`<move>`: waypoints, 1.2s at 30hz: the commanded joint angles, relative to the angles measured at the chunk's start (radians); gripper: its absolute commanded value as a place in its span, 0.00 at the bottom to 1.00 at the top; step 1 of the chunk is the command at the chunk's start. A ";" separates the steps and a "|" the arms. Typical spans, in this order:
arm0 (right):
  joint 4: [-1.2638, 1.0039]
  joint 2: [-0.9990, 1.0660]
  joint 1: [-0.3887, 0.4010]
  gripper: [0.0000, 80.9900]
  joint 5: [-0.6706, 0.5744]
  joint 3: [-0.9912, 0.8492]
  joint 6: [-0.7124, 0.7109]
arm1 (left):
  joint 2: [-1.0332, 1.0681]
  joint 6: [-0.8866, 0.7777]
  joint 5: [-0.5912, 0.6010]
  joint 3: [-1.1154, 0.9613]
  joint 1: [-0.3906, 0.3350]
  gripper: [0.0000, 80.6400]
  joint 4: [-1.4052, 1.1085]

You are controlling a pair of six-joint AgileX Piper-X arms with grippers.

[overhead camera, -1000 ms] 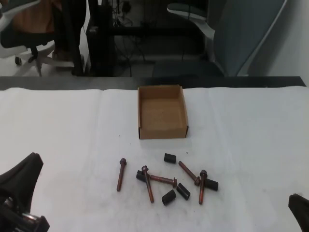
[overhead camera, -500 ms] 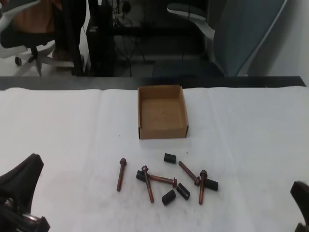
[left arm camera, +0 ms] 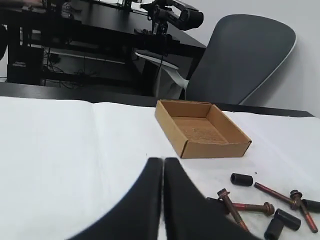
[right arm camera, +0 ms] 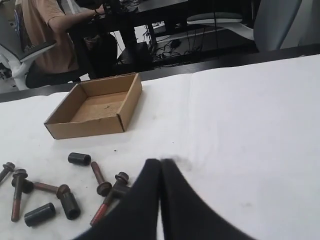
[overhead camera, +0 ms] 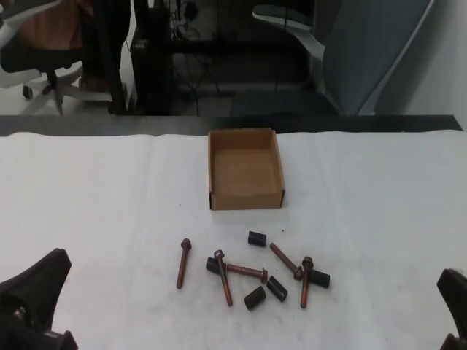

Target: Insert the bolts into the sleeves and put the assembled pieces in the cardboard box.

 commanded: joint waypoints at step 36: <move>0.025 0.001 -0.005 0.01 -0.096 0.004 0.023 | -0.010 -0.049 0.000 -0.009 0.000 0.02 -0.004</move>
